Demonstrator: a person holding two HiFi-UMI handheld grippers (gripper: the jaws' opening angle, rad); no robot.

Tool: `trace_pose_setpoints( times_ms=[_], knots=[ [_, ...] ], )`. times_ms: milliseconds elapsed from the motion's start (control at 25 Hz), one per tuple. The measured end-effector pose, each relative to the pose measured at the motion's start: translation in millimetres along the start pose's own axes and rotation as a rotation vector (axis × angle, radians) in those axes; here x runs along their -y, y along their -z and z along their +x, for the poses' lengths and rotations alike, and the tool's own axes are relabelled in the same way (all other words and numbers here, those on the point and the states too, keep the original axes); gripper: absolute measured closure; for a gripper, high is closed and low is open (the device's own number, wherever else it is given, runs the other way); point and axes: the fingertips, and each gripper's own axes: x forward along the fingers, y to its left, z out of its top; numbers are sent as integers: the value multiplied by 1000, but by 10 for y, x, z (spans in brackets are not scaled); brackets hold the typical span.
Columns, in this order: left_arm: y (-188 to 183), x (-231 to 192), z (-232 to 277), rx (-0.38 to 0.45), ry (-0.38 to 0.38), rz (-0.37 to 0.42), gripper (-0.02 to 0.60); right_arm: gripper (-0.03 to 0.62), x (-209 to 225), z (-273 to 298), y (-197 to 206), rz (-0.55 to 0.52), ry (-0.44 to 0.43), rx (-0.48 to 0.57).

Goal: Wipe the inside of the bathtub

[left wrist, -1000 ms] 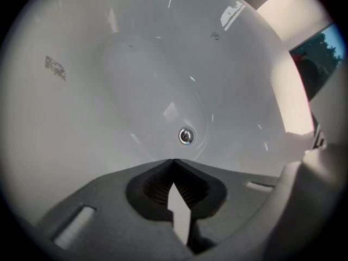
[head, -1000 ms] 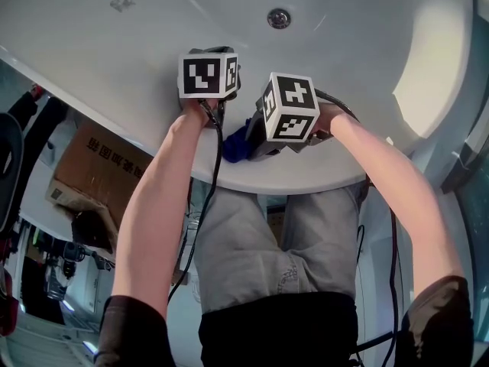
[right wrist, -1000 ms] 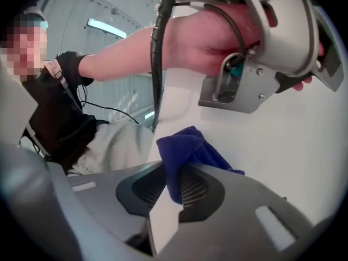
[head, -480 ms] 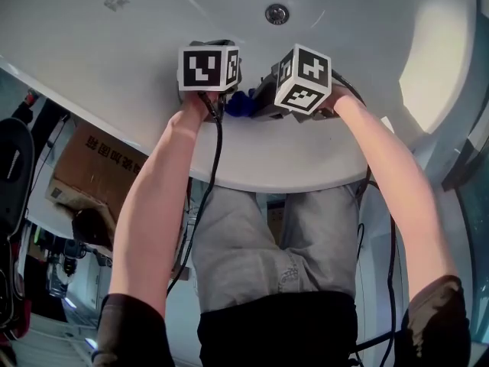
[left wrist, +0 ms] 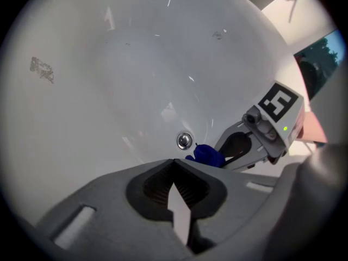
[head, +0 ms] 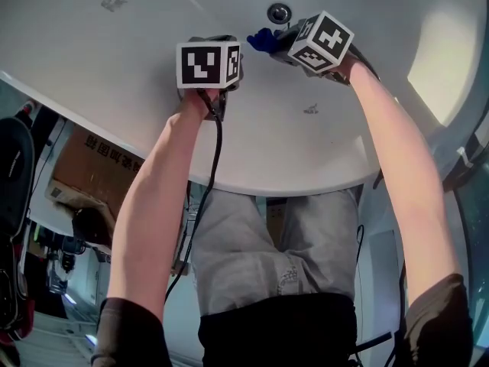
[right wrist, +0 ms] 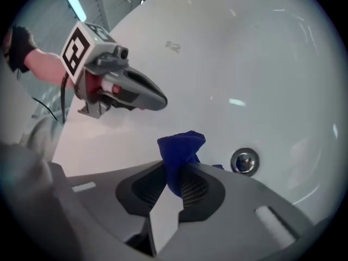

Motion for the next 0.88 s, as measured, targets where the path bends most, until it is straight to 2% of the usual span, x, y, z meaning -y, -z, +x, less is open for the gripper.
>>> trace_pose_setpoints(
  times_ms=[200,280,440,560,680,800,880],
  knots=[
    [-96,69,162,25,29,-13,578,531,541,94,168,-66,212,-76],
    [-116,68,234,32,32,-29,578,531,667,156,180,-89,262,-89],
    [-80,140,357,34,59,-61,577,531,650,352,395,-110,251,-167],
    [-92,131,355,21,52,-44,577,531,589,441,567,-77,228,-251],
    [-65,199,312,12,54,-42,578,531,425,453,795,-92,179,-329],
    [-184,297,217,62,97,-103,578,531,335,431,874,-117,158,-356],
    [-267,371,178,87,113,-111,577,531,307,389,883,-112,160,-352]
  ],
)
